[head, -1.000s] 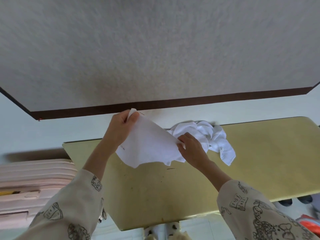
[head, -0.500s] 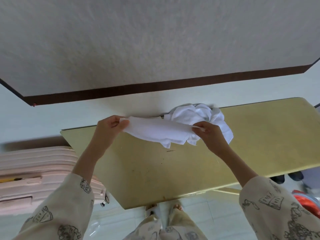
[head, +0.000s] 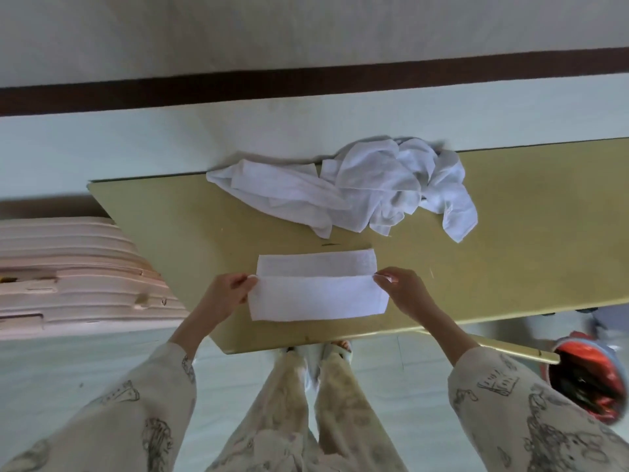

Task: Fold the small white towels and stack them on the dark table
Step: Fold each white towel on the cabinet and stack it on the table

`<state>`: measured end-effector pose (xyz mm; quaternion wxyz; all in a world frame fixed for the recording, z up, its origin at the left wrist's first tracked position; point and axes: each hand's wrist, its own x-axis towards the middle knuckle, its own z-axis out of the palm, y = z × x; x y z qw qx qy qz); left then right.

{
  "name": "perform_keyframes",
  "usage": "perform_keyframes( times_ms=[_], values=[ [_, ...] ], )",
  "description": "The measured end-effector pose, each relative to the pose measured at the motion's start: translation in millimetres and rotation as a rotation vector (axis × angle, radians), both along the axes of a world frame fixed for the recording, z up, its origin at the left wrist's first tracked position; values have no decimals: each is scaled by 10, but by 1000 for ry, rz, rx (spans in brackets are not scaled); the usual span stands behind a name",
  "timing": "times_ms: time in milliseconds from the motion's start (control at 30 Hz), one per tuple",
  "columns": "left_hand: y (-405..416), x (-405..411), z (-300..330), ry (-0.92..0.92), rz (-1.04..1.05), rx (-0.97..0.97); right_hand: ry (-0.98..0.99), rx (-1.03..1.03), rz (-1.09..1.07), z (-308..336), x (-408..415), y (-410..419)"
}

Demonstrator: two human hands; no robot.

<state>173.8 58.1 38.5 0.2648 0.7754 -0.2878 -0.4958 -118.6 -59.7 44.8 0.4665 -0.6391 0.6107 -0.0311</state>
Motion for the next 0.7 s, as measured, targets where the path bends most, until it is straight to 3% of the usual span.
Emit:
perform_keyframes(
  times_ms=[300, 700],
  values=[
    [-421, 68, -450, -50, 140, 43, 6, -10, -177, -523, 270, -404],
    [-508, 46, -593, -124, 228, 136, 112, -32, -203, -667, 354, -487]
  ],
)
